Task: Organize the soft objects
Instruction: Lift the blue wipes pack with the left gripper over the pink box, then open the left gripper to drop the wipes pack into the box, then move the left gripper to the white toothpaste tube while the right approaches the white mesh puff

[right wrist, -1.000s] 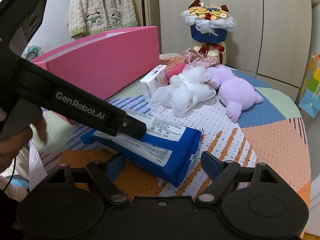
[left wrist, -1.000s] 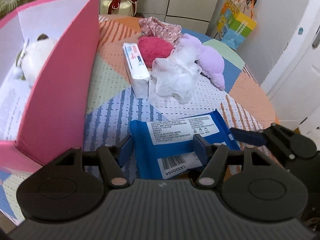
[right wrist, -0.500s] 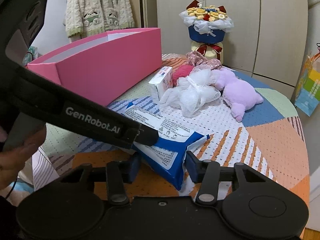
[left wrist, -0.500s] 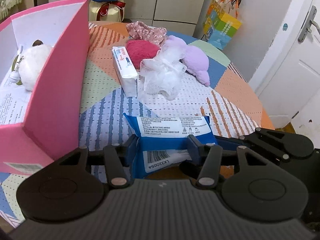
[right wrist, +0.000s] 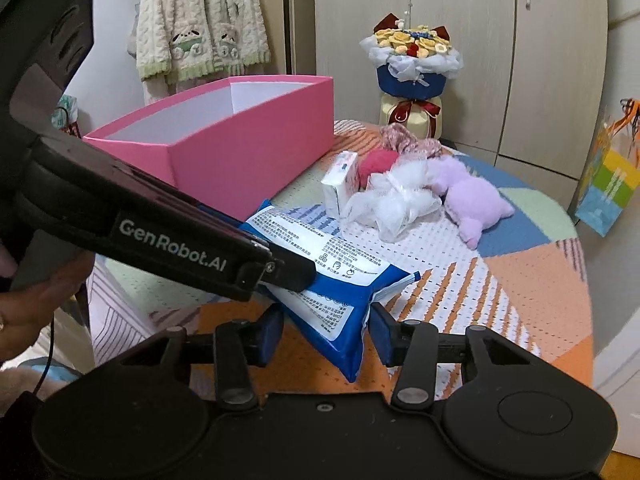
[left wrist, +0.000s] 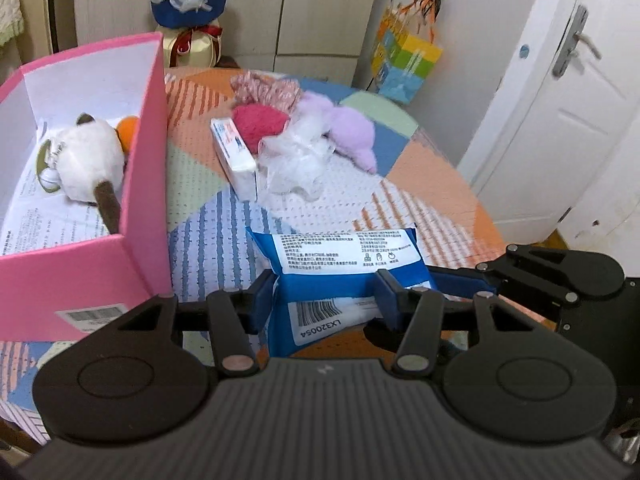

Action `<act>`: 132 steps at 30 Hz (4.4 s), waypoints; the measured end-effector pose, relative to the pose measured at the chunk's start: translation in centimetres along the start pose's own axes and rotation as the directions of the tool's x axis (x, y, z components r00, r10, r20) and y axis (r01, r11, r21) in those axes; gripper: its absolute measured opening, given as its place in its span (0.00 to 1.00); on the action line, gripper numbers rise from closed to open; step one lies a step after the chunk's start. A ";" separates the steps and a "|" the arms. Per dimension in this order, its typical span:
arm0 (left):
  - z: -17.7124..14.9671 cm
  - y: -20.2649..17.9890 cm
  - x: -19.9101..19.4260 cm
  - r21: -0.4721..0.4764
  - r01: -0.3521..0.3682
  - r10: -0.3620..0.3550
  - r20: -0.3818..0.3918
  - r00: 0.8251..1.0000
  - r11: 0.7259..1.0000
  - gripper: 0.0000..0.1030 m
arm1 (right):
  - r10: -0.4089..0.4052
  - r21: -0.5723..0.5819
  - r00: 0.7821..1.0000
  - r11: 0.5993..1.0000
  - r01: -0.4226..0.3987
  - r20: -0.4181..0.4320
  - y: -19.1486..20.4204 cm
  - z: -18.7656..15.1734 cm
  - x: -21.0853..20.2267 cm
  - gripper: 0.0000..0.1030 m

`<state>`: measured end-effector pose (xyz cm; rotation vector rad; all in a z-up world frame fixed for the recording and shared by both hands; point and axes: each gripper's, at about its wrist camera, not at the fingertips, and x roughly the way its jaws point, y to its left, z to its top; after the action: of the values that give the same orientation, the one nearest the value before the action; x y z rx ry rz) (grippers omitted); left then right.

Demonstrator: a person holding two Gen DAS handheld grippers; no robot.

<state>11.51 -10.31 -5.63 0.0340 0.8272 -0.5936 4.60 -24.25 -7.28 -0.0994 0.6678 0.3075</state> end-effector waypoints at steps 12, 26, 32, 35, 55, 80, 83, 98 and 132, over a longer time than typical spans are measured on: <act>1.1 0.7 -8.0 0.082 0.030 -0.039 0.111 0.993 0.996 0.50 | -0.086 -0.113 0.991 0.989 0.097 0.099 5.1 3.4 -5.7 0.50; 2.7 4.9 -14.0 0.091 -0.040 0.020 0.211 0.977 0.995 0.50 | -0.035 -0.152 0.984 0.986 0.061 0.173 9.5 8.5 -6.1 0.50; 3.8 9.5 -15.1 0.037 -0.051 0.041 0.225 0.973 0.998 0.50 | 0.041 -0.162 0.980 0.987 -0.009 0.193 11.1 11.0 -3.6 0.50; 4.0 11.3 -14.7 0.022 -0.072 0.066 0.219 0.974 0.997 0.50 | 0.073 -0.188 0.980 0.981 -0.038 0.183 11.8 12.1 -1.9 0.50; 6.5 21.0 -6.2 -0.076 -0.140 0.141 0.002 0.990 0.987 0.52 | 0.241 -0.119 0.966 0.961 -0.251 -0.094 11.7 16.4 12.1 0.51; 5.2 16.8 -11.8 0.013 -0.142 0.141 0.079 0.987 0.990 0.70 | 0.170 -0.151 0.983 0.972 -0.178 -0.065 11.3 16.1 6.5 0.66; 4.7 15.5 -13.3 0.039 -0.118 0.114 0.093 0.989 0.992 0.70 | 0.150 -0.158 0.988 0.975 -0.155 -0.039 11.1 15.7 4.4 0.67; 3.2 7.9 -15.9 0.203 0.022 -0.043 0.100 0.994 0.979 0.70 | 0.043 -0.020 0.996 0.999 -0.042 0.079 4.1 9.4 -5.8 0.69; 6.0 -0.1 4.1 0.086 -0.197 0.188 0.101 0.977 0.977 0.49 | -0.063 -0.087 0.995 0.994 0.070 0.077 -5.2 4.8 3.7 0.69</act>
<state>17.72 -13.86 -4.38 0.1712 0.6959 -0.4472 11.80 -27.36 -5.90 -0.1952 0.5761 0.2757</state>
